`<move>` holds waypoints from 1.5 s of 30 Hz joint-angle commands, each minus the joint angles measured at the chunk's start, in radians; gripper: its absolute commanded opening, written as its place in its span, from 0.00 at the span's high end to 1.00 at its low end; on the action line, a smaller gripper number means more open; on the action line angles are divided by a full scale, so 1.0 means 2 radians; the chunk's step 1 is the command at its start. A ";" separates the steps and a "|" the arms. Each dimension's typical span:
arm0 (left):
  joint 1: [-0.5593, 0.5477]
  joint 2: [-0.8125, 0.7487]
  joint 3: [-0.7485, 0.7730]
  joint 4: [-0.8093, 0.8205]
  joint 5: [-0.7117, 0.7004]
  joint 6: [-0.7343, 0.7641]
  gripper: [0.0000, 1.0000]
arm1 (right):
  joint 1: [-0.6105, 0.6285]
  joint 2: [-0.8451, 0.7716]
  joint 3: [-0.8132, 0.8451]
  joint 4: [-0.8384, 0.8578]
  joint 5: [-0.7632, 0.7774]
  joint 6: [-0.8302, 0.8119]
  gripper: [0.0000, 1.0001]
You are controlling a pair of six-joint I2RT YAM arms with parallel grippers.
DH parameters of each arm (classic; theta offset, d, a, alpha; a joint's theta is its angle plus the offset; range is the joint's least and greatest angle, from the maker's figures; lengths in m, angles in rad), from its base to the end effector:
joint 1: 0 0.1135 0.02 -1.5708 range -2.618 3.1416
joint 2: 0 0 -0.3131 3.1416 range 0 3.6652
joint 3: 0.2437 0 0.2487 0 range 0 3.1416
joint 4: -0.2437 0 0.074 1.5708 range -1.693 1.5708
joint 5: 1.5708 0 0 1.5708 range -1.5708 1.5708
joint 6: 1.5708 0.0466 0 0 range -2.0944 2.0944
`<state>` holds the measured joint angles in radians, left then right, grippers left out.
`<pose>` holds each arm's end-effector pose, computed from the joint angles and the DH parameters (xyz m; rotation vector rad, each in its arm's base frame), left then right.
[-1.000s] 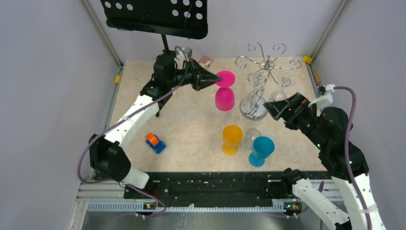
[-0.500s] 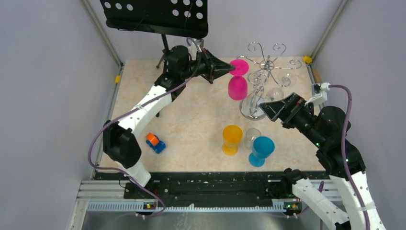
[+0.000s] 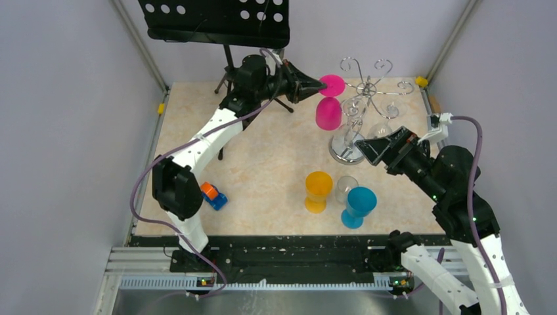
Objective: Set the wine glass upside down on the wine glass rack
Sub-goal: Turn the wine glass upside down at the wine rack.
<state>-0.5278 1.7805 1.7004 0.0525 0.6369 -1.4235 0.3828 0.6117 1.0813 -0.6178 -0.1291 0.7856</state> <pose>0.3679 -0.2465 0.4572 -0.2761 1.9952 -1.8995 0.0633 0.0319 0.4383 0.2640 1.7987 0.9606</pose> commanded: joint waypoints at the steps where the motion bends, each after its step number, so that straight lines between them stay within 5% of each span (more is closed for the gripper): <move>1: -0.006 0.007 0.042 0.000 0.000 0.025 1.00 | -0.001 -0.006 -0.007 0.021 0.005 -0.002 0.02; 17: -0.025 0.054 0.070 0.024 0.000 -0.002 1.00 | -0.001 -0.014 -0.019 0.032 0.021 0.003 0.02; 45: -0.031 0.043 -0.014 0.161 -0.097 -0.085 1.00 | -0.001 -0.027 -0.033 0.043 0.031 0.016 0.02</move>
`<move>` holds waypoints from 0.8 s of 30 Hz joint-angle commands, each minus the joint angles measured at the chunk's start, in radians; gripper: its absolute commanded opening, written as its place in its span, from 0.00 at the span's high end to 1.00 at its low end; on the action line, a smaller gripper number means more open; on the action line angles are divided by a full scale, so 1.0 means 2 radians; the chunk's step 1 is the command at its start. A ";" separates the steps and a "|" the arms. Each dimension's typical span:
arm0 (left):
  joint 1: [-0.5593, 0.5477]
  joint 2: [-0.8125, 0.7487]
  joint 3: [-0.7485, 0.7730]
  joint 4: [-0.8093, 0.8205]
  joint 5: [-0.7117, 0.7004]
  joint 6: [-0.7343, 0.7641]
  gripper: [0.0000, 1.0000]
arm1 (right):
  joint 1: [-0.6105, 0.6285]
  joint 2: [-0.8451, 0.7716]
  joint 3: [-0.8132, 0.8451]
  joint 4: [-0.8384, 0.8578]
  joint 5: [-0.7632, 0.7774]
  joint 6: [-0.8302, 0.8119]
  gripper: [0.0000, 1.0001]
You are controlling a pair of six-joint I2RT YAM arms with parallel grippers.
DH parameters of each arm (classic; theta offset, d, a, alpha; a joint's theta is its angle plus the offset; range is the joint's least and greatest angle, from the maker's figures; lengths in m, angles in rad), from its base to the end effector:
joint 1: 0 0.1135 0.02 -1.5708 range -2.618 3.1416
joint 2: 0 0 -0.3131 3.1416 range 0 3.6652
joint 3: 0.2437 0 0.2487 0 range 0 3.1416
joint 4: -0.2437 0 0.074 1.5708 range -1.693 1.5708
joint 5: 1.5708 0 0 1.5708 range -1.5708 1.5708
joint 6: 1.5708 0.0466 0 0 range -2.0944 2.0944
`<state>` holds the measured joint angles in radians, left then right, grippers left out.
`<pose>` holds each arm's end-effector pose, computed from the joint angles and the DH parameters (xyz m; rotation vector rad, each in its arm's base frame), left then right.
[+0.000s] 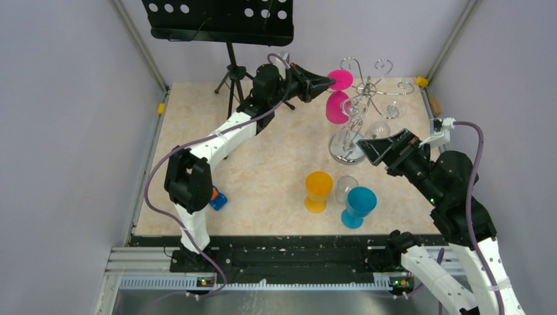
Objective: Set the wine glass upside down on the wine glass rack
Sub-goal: Turn the wine glass upside down at the wine rack.
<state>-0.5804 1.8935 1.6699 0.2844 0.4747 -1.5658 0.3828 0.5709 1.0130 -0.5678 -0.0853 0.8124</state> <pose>0.3924 -0.2828 0.4225 -0.4599 1.8705 -1.9575 0.0621 0.0293 0.4251 0.3158 1.7637 0.9513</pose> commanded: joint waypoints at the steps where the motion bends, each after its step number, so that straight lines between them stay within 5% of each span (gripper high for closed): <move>1: -0.005 -0.014 0.001 0.045 -0.022 -0.014 1.00 | -0.001 -0.006 0.001 0.019 0.009 0.003 0.02; 24: 0.011 -0.060 -0.045 0.008 -0.085 0.042 1.00 | -0.001 -0.006 0.000 0.028 0.005 0.011 0.02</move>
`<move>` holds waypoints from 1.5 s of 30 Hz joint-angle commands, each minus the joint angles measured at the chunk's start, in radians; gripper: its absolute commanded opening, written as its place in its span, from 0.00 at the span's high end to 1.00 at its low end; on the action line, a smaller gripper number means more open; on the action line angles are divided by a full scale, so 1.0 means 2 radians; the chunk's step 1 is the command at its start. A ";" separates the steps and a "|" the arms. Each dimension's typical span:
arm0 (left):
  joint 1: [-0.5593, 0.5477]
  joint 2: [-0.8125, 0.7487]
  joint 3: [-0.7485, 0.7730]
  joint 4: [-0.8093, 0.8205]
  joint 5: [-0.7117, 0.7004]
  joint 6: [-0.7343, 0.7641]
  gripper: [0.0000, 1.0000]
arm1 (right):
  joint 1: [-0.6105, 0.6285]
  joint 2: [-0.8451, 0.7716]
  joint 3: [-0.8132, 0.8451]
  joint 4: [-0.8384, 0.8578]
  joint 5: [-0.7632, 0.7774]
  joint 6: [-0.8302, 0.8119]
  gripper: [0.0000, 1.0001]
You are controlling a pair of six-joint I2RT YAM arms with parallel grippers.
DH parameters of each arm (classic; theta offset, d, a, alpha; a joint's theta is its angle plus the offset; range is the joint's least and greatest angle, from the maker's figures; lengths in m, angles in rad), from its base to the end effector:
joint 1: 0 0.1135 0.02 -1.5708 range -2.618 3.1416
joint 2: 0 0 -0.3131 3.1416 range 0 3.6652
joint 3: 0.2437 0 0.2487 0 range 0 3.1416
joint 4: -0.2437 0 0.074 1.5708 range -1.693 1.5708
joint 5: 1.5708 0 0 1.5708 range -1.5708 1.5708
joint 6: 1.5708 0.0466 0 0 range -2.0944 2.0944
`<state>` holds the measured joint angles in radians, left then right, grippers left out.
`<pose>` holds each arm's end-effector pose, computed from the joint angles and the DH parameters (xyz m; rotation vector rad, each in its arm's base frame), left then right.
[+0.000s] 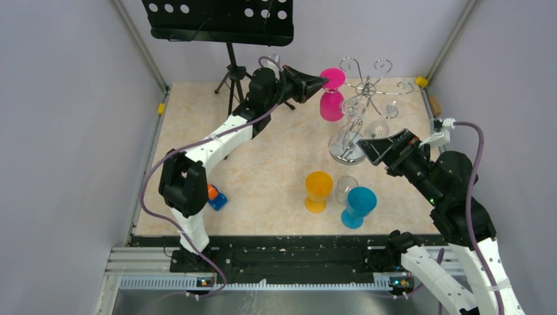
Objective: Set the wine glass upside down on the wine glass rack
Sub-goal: Turn the wine glass upside down at the wine rack.
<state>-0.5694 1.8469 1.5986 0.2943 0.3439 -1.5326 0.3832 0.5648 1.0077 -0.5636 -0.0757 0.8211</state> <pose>0.3889 -0.2676 0.4190 -0.5592 1.7968 -1.8423 0.0613 0.0285 0.4242 0.3293 1.7558 0.9518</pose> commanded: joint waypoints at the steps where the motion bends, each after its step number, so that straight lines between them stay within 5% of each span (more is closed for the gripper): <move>1: 0.006 -0.037 -0.008 0.002 -0.019 0.027 1.00 | -0.001 -0.003 0.003 0.027 0.000 0.006 0.02; 30: -0.002 -0.051 -0.024 0.007 0.041 0.026 1.00 | -0.001 0.001 0.002 0.027 0.001 0.006 0.02; 45: -0.002 -0.112 -0.063 -0.020 0.013 0.077 0.44 | -0.001 0.000 -0.004 0.026 0.006 0.015 0.02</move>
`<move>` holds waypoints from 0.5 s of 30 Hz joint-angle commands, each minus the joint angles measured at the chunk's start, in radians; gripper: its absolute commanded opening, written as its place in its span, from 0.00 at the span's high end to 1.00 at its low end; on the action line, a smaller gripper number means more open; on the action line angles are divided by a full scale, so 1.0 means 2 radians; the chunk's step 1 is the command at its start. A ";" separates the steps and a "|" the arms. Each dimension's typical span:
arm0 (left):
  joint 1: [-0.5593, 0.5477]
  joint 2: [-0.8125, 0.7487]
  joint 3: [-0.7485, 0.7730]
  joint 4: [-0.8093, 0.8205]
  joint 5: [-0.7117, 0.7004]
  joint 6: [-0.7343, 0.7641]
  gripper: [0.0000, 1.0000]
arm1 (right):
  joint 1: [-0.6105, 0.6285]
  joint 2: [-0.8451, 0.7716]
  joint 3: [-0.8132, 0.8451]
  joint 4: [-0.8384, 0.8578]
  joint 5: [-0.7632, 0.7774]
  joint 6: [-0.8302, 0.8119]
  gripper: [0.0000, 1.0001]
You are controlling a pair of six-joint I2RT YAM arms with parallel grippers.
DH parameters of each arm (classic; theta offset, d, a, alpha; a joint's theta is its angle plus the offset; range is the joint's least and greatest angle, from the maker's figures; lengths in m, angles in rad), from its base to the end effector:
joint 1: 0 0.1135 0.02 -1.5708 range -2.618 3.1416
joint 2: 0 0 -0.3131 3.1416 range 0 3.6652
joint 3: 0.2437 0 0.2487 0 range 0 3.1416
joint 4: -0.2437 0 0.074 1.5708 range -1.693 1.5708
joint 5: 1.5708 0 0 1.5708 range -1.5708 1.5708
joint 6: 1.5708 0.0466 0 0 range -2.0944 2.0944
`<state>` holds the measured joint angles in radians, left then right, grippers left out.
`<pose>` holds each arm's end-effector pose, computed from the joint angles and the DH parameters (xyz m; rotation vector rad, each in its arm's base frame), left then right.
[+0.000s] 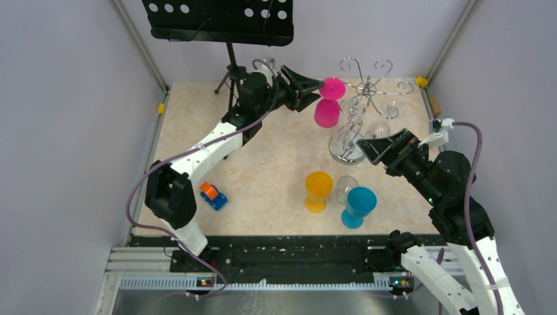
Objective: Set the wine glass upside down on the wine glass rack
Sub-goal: Turn the wine glass upside down at the wine rack.
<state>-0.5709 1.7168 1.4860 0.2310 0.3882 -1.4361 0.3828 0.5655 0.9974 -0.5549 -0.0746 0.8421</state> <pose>0.3534 -0.2479 0.4265 -0.4529 1.8630 -1.7856 0.0630 0.0291 0.4220 0.3501 1.7572 0.9647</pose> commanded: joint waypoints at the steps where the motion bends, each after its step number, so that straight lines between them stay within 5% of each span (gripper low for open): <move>1: -0.001 -0.053 -0.010 0.010 -0.010 0.035 0.42 | -0.001 0.000 0.002 0.021 0.005 0.005 0.02; 7: 0.011 -0.100 -0.030 -0.040 -0.007 0.097 0.26 | -0.001 0.003 0.013 0.012 0.007 0.003 0.02; 15: 0.047 -0.204 -0.065 -0.215 -0.026 0.271 0.20 | -0.001 0.019 0.050 -0.024 0.017 -0.015 0.02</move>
<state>-0.5098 1.4303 1.3876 -0.0128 0.3683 -1.1233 0.3832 0.5819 1.0203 -0.5850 -0.0620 0.8379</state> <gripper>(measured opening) 0.793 0.983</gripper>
